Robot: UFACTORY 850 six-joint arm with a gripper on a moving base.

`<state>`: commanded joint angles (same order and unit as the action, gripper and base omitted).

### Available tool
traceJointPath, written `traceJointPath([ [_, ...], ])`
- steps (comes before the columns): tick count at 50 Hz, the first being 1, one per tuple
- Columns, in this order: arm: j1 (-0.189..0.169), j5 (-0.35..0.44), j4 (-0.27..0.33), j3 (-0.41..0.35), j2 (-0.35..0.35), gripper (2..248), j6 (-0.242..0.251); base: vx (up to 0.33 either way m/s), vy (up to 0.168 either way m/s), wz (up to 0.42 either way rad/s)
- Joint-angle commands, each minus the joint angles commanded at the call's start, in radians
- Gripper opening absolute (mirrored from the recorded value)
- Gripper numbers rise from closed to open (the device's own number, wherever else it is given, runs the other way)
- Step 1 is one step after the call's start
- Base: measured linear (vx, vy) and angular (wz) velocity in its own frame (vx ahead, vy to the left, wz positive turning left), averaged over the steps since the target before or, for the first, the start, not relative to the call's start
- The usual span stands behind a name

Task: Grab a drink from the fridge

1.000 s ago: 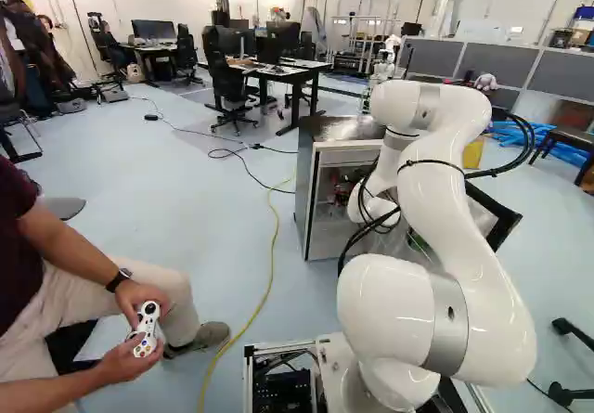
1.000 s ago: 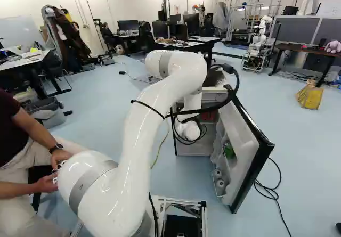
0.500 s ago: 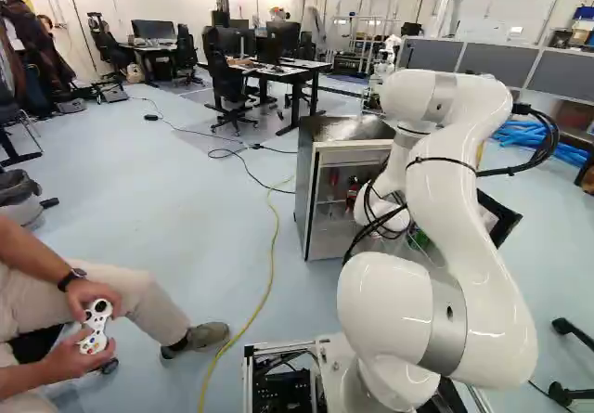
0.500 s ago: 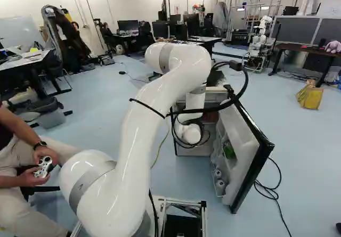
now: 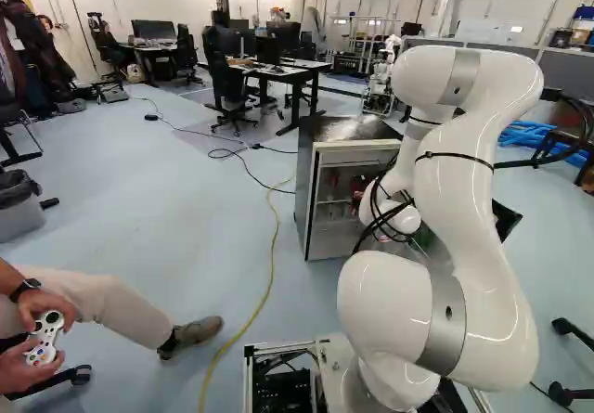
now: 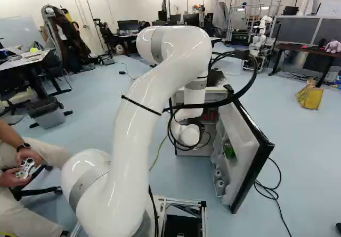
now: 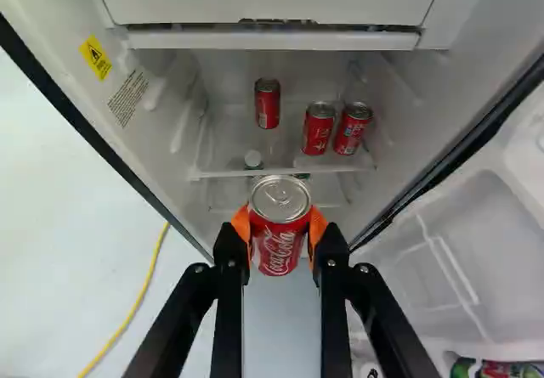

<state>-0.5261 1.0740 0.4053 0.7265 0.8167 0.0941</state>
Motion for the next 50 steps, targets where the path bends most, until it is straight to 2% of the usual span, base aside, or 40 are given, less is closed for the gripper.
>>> traceJointPath([
  [28,-0.032,0.0,0.0,-0.171,-0.167,87,0.0,0.0,0.0,0.0],
  [50,-0.04,0.0,0.0,-0.253,-0.276,87,0.0,0.0,0.0,0.0],
])
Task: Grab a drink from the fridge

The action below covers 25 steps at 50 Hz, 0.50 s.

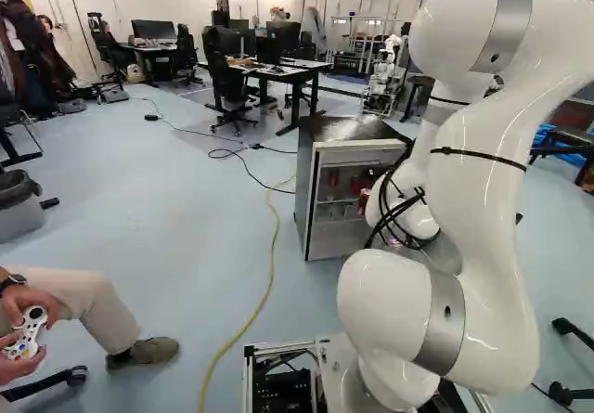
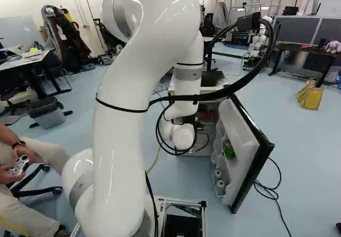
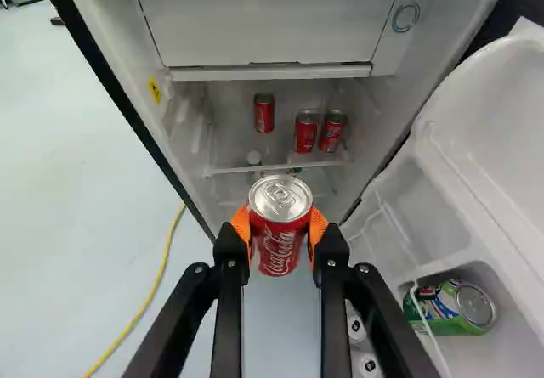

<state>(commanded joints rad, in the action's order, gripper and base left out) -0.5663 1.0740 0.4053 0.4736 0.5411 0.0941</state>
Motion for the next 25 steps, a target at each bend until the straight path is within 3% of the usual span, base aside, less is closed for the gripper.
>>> traceJointPath([
  [25,0.0,0.0,0.0,-0.04,-0.094,87,0.0,0.0,0.0,0.0],
])
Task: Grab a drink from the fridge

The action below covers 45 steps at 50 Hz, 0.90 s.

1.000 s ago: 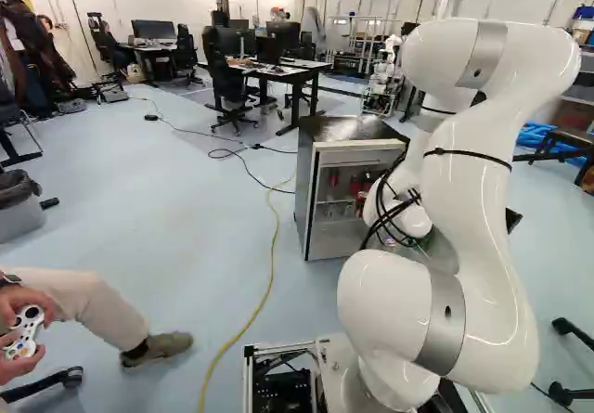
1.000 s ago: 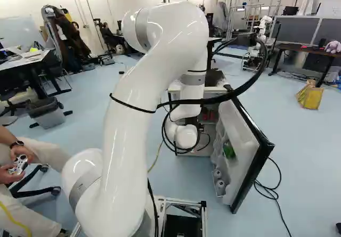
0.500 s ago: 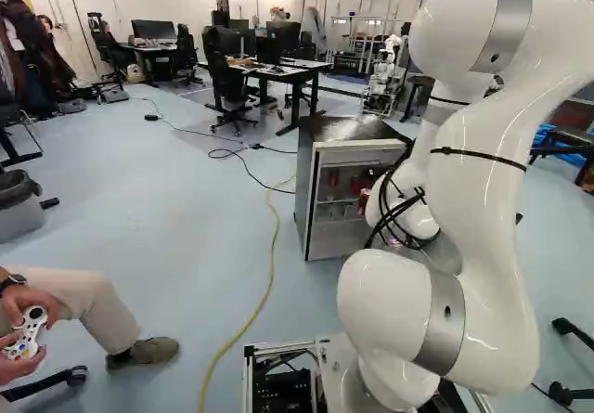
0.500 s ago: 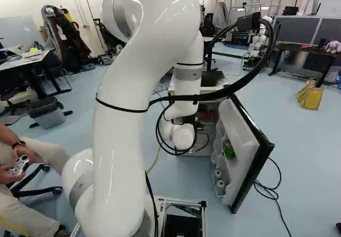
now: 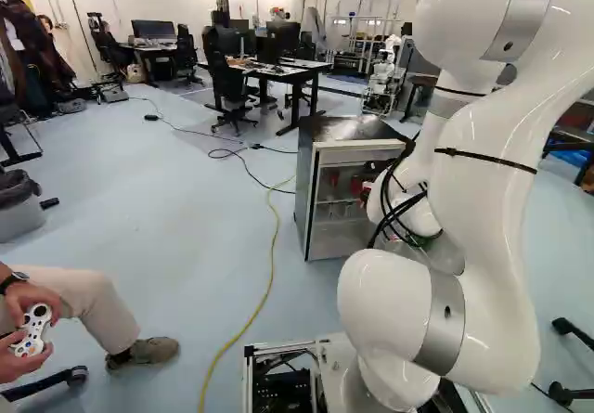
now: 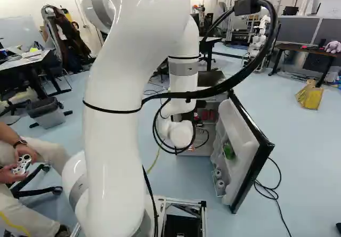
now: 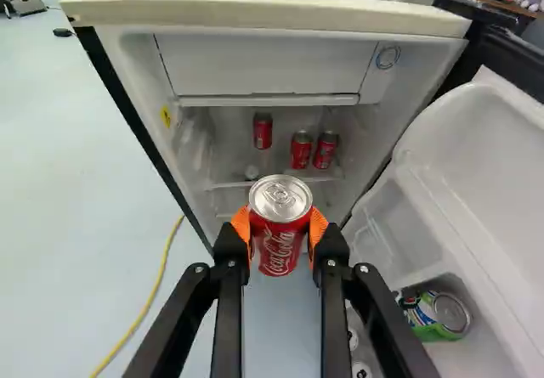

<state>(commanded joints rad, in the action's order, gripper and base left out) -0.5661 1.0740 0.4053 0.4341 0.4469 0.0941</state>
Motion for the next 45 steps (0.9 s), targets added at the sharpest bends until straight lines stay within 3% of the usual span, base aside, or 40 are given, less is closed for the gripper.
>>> traceJointPath([
  [45,0.014,-0.075,0.0,-0.051,-0.16,87,0.0,0.0,0.0,0.0],
])
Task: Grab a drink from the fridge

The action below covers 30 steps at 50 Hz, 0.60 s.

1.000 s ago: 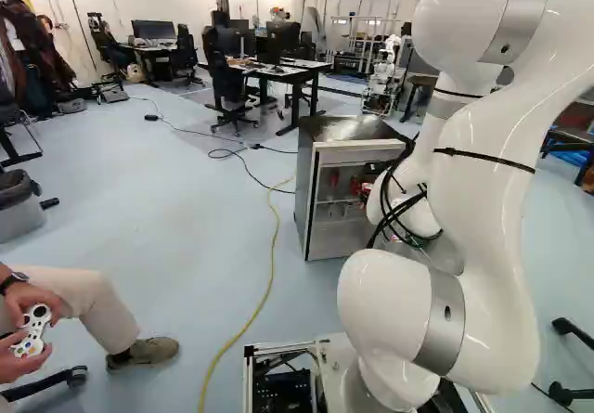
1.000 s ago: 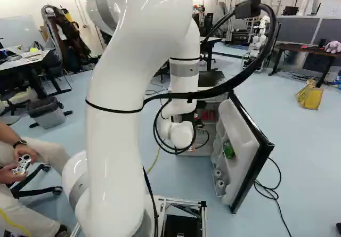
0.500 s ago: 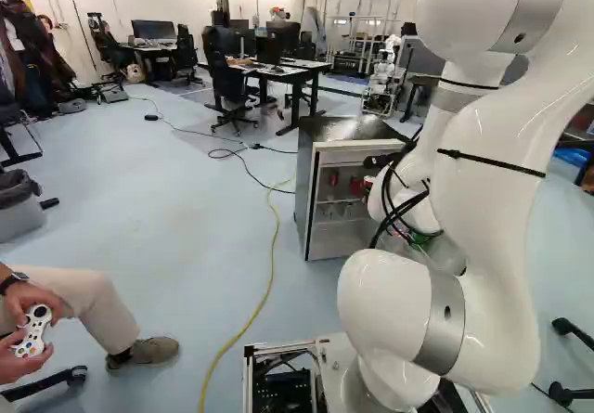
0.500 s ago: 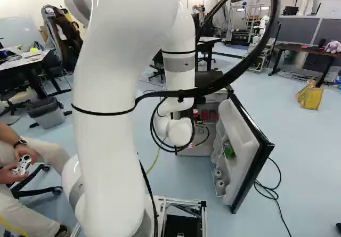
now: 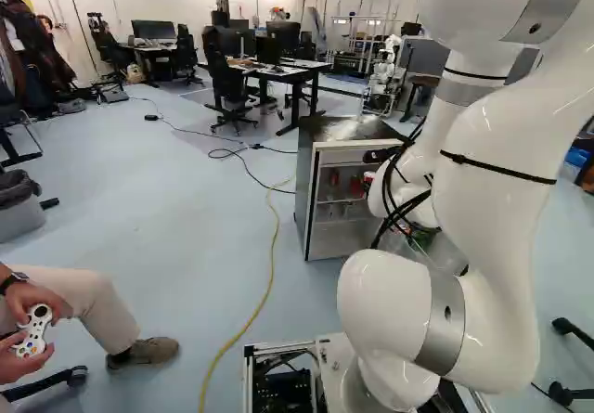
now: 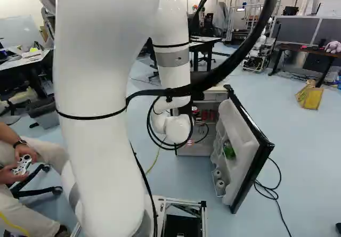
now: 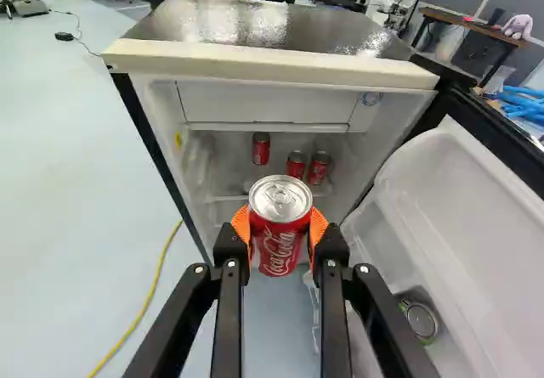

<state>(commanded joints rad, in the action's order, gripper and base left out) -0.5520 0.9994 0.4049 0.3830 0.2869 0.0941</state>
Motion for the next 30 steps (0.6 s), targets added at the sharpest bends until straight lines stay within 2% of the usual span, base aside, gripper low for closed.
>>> traceJointPath([
  [15,0.016,-0.024,-0.023,-0.007,-0.047,87,0.0,0.0,0.0,0.0],
  [30,0.024,-0.034,-0.085,-0.022,-0.1,87,0.0,0.0,0.0,0.0],
])
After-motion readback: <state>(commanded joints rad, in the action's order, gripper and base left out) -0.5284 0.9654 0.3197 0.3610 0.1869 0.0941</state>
